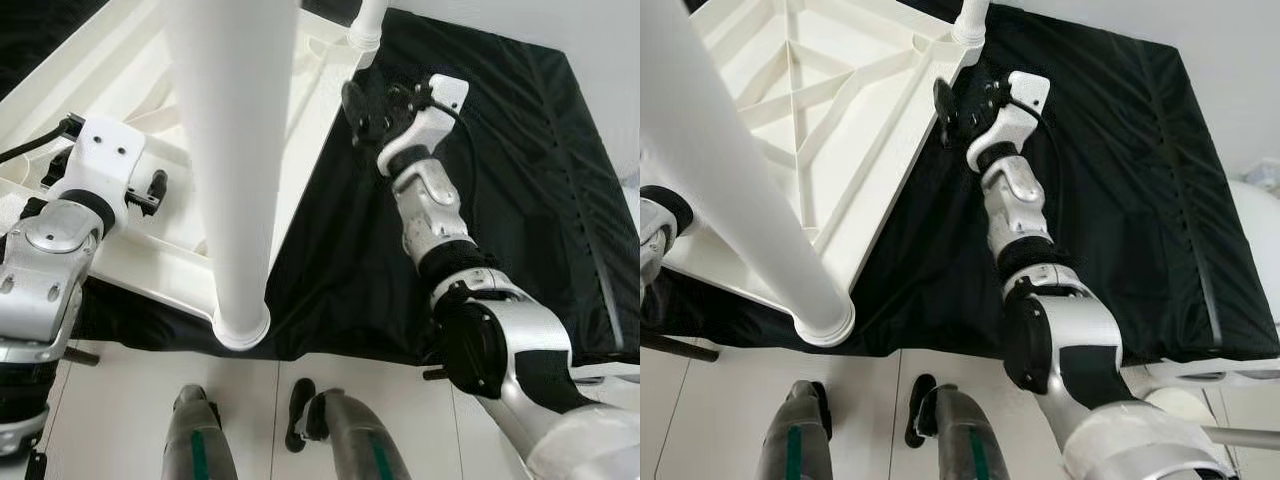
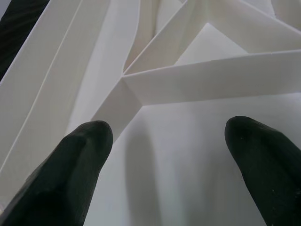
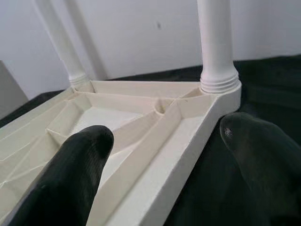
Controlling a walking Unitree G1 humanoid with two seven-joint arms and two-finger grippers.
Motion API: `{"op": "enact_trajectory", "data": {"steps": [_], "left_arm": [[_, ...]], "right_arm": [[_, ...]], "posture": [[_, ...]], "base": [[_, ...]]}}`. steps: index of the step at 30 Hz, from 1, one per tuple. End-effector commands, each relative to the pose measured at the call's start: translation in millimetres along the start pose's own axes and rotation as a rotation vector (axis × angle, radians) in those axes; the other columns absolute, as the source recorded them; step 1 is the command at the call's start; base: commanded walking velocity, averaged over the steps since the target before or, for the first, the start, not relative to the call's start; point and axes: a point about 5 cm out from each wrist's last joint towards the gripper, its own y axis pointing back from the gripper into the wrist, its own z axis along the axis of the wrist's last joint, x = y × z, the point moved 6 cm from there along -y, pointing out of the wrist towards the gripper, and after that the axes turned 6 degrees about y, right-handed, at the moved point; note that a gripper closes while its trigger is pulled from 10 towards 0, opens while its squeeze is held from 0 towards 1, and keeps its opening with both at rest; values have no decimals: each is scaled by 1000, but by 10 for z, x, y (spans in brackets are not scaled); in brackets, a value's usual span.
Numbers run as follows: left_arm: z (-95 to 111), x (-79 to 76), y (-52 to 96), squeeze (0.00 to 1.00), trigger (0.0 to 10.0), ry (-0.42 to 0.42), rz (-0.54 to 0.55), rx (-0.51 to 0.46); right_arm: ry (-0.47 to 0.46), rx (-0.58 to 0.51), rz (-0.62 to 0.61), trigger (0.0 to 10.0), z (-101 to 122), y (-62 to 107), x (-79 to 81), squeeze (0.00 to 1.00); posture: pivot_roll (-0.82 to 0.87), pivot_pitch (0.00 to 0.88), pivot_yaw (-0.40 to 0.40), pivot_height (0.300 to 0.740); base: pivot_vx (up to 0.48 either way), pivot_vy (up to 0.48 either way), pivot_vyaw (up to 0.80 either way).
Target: Building children table
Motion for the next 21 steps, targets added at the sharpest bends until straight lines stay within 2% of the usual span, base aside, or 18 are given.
{"op": "enact_trajectory", "data": {"steps": [1,4,5,6,8,10,12,16,18,19,20,21], "left_arm": [[-21,-93,-30,0,10000,-14,-14,10],[2,-101,-33,0,10000,-18,-7,5],[33,-143,-33,0,10000,3,-15,-5],[33,-143,-33,0,10000,3,-15,-5],[85,-271,-30,0,10000,31,-44,-29],[115,-343,-18,0,10000,34,-57,-42],[152,-374,-3,0,10000,41,-63,-54],[189,-381,-1,0,10000,44,-63,-63],[222,-374,10,0,10000,40,-60,-72],[243,-364,19,0,10000,39,-55,-78],[259,-353,29,0,10000,38,-52,-82],[259,-353,29,0,10000,38,-52,-82]], "right_arm": [[35,99,-54,10000,-144,-17,20,0],[52,130,-78,10000,-181,-27,36,0],[13,176,-81,10000,-237,-41,85,0],[13,176,-81,10000,-237,-41,85,0],[-96,252,-92,10000,-314,-68,179,0],[-111,272,-119,10000,-307,-89,206,0],[-165,318,-151,10000,-353,-90,231,0],[-149,360,-189,10000,-388,-80,223,0],[-175,398,-213,10000,-442,-60,228,0],[-192,422,-220,9922,-475,-48,243,0],[-194,441,-221,8745,-506,-34,254,0],[-194,441,-221,8745,-506,-34,254,0]], "posture": [[191,175,-207,740],[191,174,-207,740],[194,164,-204,740],[194,164,-204,740],[203,149,-197,740],[204,147,-197,740],[211,137,-198,740],[216,132,-200,740],[227,118,-205,740],[227,118,-205,740],[231,112,-207,740],[231,112,-207,740]], "base": [[0,0,0],[0,0,0],[0,0,0],[0,0,0],[0,0,0],[0,0,0],[0,0,0],[0,0,0],[0,0,0],[0,0,0],[0,0,0],[0,0,0]]}}
